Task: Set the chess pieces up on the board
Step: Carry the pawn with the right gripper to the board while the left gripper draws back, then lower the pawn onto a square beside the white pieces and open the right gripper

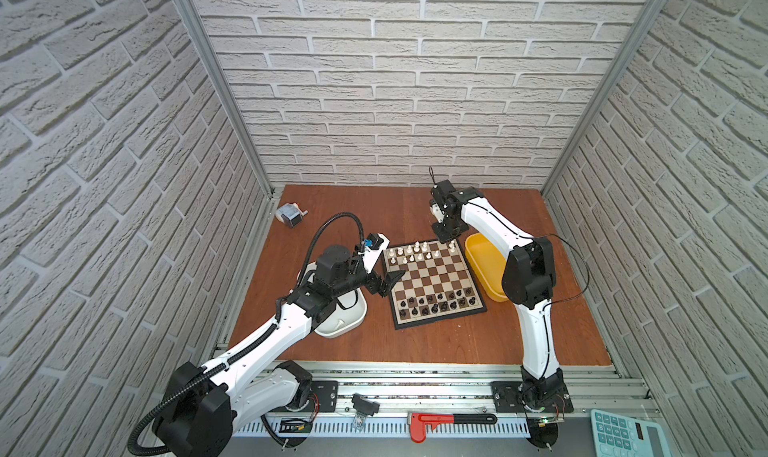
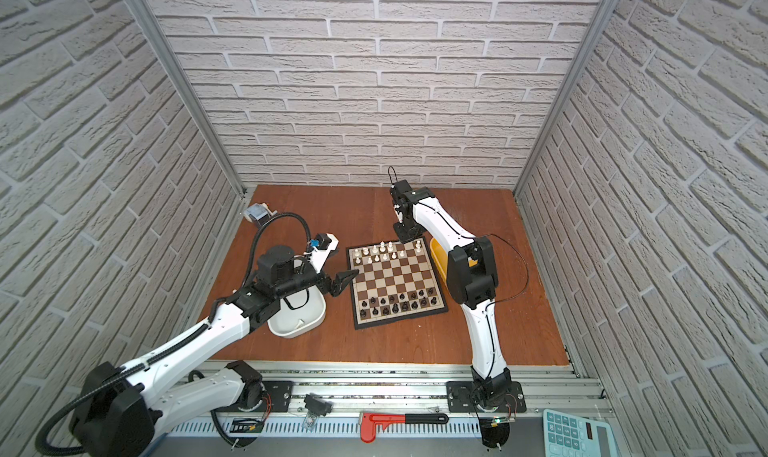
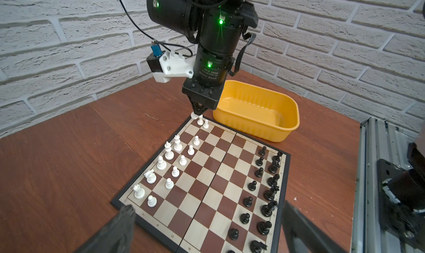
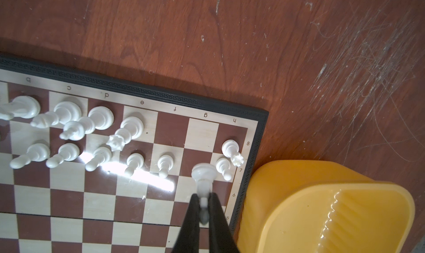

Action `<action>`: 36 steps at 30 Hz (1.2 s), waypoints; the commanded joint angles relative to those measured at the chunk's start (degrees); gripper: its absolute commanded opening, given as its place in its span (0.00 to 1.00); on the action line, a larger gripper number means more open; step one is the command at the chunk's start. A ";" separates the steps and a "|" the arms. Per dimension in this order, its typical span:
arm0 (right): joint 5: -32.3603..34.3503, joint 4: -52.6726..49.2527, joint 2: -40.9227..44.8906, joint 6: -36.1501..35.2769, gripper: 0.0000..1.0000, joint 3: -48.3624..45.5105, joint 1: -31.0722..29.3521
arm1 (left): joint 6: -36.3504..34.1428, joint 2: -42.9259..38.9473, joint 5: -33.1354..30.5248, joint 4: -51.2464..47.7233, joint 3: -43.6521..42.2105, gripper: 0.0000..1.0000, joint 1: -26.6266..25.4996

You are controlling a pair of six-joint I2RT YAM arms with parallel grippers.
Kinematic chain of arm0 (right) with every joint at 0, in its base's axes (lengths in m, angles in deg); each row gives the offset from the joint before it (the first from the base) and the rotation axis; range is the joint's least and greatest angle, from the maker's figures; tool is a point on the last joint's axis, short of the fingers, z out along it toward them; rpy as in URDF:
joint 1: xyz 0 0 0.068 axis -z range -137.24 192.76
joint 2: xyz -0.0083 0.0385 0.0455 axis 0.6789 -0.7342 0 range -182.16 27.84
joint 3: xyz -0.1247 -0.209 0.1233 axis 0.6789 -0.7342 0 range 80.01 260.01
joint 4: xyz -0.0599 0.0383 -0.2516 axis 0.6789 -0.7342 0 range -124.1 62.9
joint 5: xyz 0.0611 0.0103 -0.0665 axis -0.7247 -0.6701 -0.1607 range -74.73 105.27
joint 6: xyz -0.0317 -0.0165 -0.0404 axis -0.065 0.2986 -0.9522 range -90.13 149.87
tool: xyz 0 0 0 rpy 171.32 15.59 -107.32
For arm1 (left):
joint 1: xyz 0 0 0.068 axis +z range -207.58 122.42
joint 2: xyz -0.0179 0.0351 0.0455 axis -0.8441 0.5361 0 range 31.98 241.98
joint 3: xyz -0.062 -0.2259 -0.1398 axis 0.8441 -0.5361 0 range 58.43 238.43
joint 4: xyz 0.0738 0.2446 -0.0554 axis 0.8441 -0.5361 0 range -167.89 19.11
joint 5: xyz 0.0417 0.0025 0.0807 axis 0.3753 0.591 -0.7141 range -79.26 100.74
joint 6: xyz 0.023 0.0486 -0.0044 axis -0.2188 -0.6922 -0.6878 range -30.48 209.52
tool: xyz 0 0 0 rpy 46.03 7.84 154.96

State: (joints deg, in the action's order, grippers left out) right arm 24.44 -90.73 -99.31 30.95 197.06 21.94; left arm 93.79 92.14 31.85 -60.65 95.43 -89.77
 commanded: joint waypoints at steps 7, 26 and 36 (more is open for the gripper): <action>-0.46 -1.31 -4.15 0.10 0.06 1.84 0.25 | -0.44 -1.45 0.17 4.52 -1.22 0.98 0.98; 0.03 -1.31 -7.60 0.07 0.10 3.31 0.87 | 1.86 -0.85 1.86 6.68 -1.65 0.98 3.18; 0.05 -1.14 -7.61 0.11 0.25 4.35 0.94 | 2.41 -0.77 2.27 6.85 -1.75 0.98 3.36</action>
State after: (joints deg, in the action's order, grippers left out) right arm 24.46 -91.67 -106.26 30.93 199.71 22.68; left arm 95.78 91.81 33.03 -57.15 94.40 -86.77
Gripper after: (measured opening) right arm 0.238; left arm 0.983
